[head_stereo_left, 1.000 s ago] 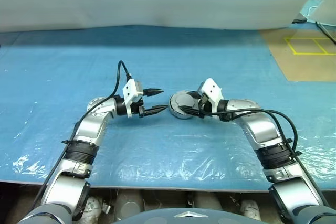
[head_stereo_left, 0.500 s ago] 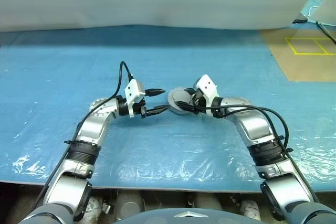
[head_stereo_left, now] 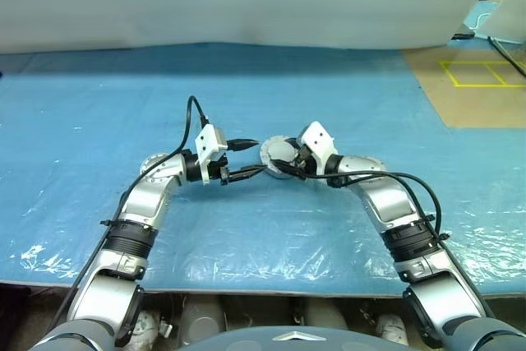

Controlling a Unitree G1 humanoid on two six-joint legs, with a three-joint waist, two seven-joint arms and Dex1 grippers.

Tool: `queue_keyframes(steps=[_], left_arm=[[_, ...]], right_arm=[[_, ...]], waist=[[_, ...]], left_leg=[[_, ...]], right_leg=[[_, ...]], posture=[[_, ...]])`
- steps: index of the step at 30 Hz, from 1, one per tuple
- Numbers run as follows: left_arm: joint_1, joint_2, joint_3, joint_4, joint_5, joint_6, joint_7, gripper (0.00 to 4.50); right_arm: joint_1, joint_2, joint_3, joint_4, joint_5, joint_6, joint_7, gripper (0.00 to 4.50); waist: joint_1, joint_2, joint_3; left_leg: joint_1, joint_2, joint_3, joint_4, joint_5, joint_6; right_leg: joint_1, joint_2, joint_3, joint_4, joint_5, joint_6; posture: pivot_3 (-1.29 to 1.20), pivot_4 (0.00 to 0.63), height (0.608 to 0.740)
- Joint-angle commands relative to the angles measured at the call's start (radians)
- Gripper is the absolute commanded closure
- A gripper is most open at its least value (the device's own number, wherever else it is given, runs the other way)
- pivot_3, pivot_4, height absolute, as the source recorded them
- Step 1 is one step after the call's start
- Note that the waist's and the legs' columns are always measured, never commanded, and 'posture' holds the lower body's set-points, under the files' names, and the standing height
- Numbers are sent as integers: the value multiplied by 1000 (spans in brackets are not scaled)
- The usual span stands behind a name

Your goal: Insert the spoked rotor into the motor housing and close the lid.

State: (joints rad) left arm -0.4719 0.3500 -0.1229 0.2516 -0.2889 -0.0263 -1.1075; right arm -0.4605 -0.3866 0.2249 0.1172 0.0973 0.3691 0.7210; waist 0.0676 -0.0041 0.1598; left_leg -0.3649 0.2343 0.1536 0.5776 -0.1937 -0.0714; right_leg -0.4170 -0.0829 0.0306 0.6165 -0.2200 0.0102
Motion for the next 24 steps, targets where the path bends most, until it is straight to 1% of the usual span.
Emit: queue_keyframes(steps=[1, 2, 4, 9, 14, 17, 19, 20, 22, 24], left_arm=[[-11, 7, 5, -29, -2, -16, -1, 1469], [-11, 7, 6, -29, -2, -16, -2, 1469], [-16, 5, 4, -24, 0, -17, -1, 1469], [-21, -2, 1, -26, 0, -16, 3, 1469], [-19, -1, 2, -26, 2, -15, 5, 1469], [-21, -4, 0, -14, 12, -20, 14, 1469], [-28, 0, -21, 24, 69, -54, 39, 1469], [-32, 3, -32, 47, 102, -77, 53, 1469], [-36, -6, -34, 79, 120, -101, 72, 1469], [-43, -18, -29, 98, 121, -103, 87, 1469]], right_arm=[[48, -29, -15, 42, 32, 109, 44, 1545], [50, -31, -28, 27, 60, 135, 64, 1545], [48, -36, -29, 22, 63, 147, 70, 1545], [47, -25, 4, 44, 27, 129, 59, 1545], [44, -26, 63, 107, -60, 109, 3, 1545], [51, -47, 112, 158, -113, 121, -10, 1545], [49, -42, 95, 168, -105, 138, -24, 1545], [48, -37, 81, 160, -88, 153, -23, 1545], [47, -33, 55, 130, -50, 184, -10, 1545], [47, -37, 49, 116, -45, 196, -7, 1545]], waist=[[1, 0, 0], [4, 0, 0], [5, 0, 0], [2, -3, -3], [1, -5, -5], [1, -5, -7], [2, -7, -12], [2, -9, -14], [3, -8, -16], [3, -9, -16]], left_leg=[[0, 0, 0, 0, 0, 0], [-1, 0, 0, 0, 0, 0], [-2, 0, 0, 0, 0, 0], [-4, 0, 0, -3, 0, 0], [-2, 1, 0, -4, 0, 0], [5, 0, 0, -4, 0, 0], [14, -1, 1, -8, -1, 0], [18, -3, 1, -12, -2, 2], [19, -9, 0, -17, -3, 4], [18, -10, 0, -17, -3, 4]], right_leg=[[0, 0, 0, 0, 0, 0], [0, 0, 0, 0, 0, 0], [0, 0, -1, -3, 0, 0], [0, 0, -2, -8, 0, 0], [1, 1, -1, -8, 0, 0], [7, 0, -1, -9, 0, 0], [15, -1, -1, -11, -1, 2], [17, -5, -1, -11, -6, 9], [17, -8, -1, -11, -6, 9], [16, -9, 0, -11, -6, 10]], posture=[[0, 150, 740], [0, 150, 740], [0, 150, 740], [0, 150, 740], [0, 150, 740], [0, 150, 740], [0, 150, 740], [0, 150, 740], [0, 150, 740], [0, 150, 740]])
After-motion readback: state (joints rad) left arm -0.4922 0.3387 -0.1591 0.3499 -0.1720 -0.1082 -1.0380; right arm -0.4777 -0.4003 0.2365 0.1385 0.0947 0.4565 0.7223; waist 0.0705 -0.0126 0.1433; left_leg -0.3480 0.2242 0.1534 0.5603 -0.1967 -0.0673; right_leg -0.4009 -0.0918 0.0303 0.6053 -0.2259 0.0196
